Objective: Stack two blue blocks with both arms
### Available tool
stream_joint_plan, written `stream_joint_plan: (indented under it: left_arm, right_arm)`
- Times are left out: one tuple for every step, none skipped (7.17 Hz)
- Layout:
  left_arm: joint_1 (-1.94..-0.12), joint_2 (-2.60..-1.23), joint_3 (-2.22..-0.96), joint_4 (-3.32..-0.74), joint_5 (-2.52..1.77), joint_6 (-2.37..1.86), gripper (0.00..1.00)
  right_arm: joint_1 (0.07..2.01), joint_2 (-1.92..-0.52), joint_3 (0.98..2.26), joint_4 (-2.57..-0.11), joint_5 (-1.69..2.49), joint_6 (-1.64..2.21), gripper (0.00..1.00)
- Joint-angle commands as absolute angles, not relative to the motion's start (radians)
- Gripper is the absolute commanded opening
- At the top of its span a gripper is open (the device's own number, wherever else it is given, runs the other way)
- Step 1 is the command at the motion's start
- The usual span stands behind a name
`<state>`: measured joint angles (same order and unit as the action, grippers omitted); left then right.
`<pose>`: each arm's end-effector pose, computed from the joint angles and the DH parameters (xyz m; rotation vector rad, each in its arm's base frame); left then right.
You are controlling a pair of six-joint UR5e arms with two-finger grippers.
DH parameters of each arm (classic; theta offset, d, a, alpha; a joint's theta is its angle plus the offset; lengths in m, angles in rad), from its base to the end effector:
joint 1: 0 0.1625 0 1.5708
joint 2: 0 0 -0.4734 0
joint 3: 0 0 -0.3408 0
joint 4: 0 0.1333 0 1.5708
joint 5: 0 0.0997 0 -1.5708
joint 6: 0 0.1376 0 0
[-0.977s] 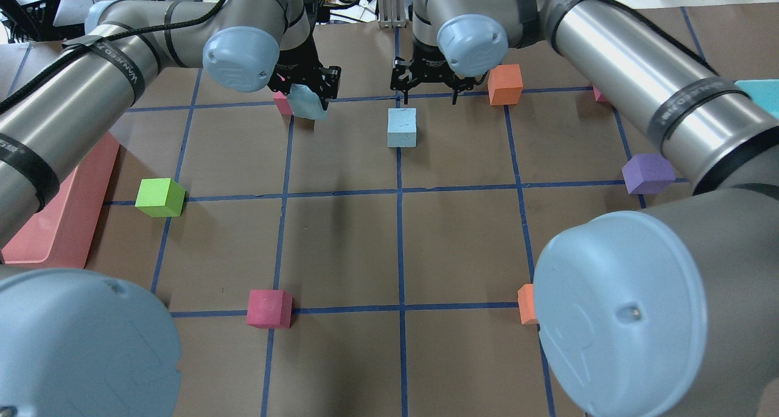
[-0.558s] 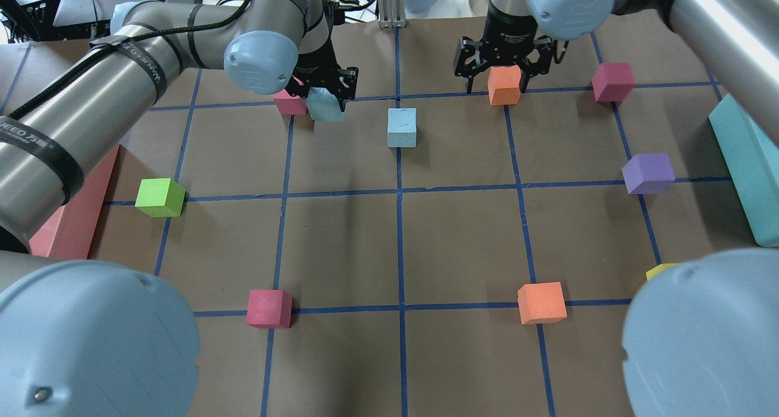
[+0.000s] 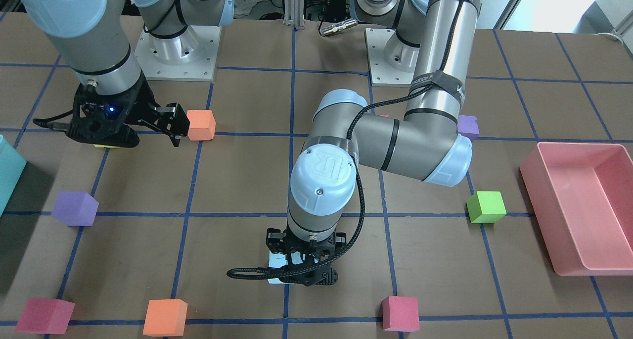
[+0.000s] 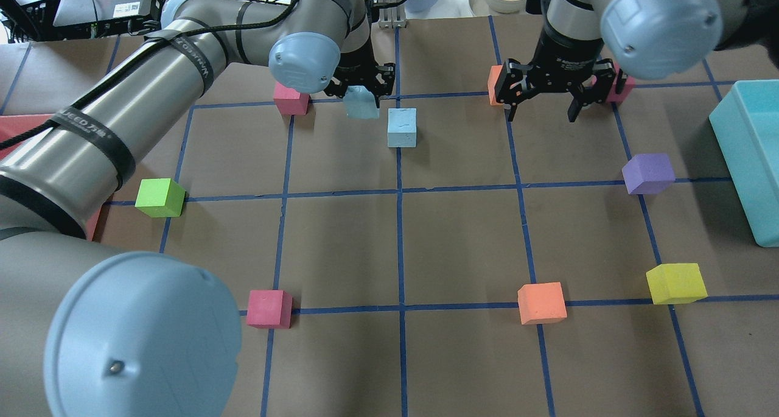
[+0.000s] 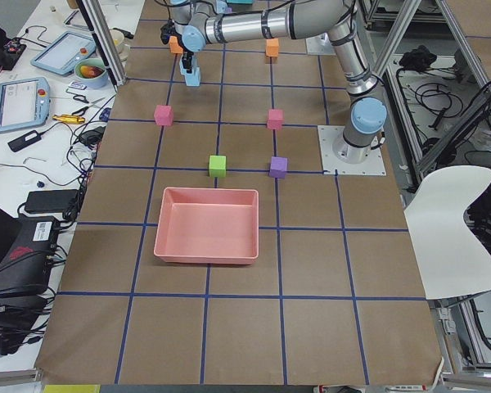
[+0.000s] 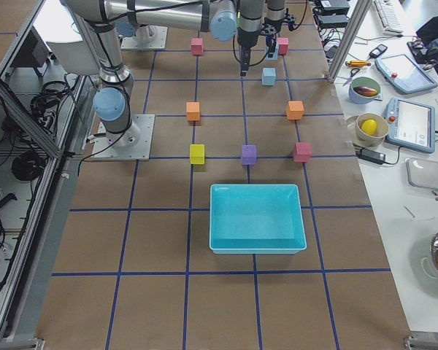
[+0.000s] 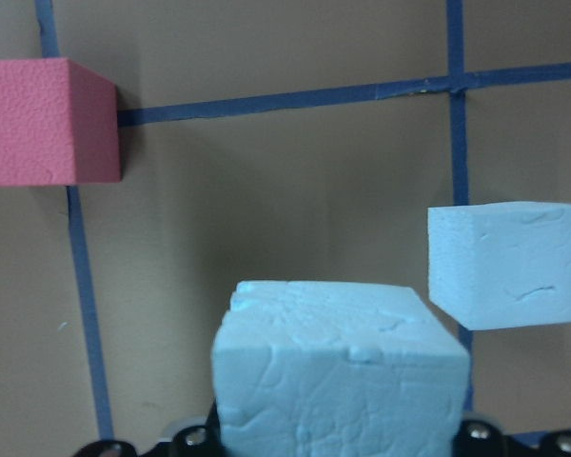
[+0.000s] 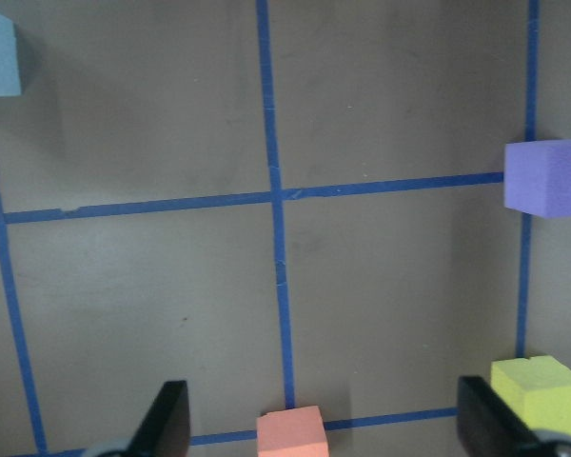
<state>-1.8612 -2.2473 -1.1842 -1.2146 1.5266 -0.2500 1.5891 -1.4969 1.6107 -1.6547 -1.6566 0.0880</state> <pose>-0.3430 -0.6610 0.3037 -0.0645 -3.0796 0.0803 0.1301 -0.4668 0.4559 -0.1045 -3.0523 -0.0386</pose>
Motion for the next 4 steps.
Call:
stream_joint_plan:
  left_arm:
    - [-1.891, -2.293, -1.158, -1.210, 1.526, -0.279, 0.00]
    - [-1.894, -2.301, -1.158, -1.209, 1.523, -0.288, 0.00]
    - [-1.904, -2.302, -1.158, -1.210, 1.529, -0.297, 0.00]
    - [-1.905, -2.304, -1.158, -1.209, 1.529, -0.299, 0.00]
  right_arm:
    - [1.595, -1.531, 1.621, -1.609, -1.697, 0.091, 1.00]
    - [1.595, -1.542, 1.623, -1.594, -1.691, 0.091, 1.00]
    - [1.592, -1.545, 1.628, -1.570, -1.684, 0.081, 1.00]
    - [1.594, -1.545, 1.631, -1.560, -1.608, 0.081, 1.00]
